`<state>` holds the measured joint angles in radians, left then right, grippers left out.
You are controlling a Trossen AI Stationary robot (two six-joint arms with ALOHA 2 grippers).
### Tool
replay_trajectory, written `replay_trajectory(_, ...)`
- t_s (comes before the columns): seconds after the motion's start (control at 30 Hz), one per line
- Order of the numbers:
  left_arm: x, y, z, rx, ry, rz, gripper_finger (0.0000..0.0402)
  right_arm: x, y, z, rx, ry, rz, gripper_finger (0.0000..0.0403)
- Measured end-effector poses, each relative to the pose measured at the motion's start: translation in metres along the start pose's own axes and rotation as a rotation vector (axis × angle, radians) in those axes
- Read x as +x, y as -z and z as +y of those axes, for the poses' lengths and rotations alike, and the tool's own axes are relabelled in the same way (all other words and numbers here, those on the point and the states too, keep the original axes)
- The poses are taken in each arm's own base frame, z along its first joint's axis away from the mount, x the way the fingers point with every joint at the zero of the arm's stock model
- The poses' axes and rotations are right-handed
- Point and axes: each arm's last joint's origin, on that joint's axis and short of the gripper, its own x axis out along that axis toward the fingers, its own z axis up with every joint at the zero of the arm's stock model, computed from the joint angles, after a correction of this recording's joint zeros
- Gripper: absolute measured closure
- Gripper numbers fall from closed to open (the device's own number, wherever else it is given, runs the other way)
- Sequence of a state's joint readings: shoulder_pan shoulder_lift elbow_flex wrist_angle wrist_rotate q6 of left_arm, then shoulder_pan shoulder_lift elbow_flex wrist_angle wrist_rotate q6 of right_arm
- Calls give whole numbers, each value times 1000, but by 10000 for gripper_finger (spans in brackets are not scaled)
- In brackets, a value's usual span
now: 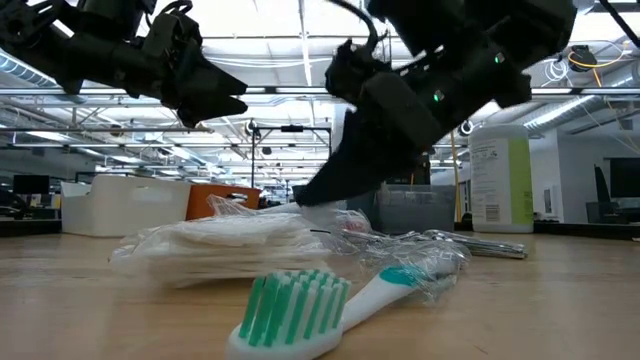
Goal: Pick & Place Travel size toiletries
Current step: Put the left blue toothbrush into the white bin
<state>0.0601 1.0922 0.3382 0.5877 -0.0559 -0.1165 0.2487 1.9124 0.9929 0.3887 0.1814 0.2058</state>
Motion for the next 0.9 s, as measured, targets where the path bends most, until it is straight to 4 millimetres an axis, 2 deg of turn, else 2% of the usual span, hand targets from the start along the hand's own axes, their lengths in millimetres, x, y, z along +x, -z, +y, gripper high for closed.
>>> replay_trajectory(0.2,0,0,0,0,0,0,161,1,-3,-9,10,21,-11,183)
replay_trajectory(0.33,0,0,0,0,0,0,161,2,0,-15,33,39,20,205)
replay_trajectory(0.63,0,0,0,0,0,0,160,3,3,-22,32,57,60,311)
replay_trajectory(0.9,0,0,0,0,0,1,160,3,-1,-20,-35,-27,36,397)
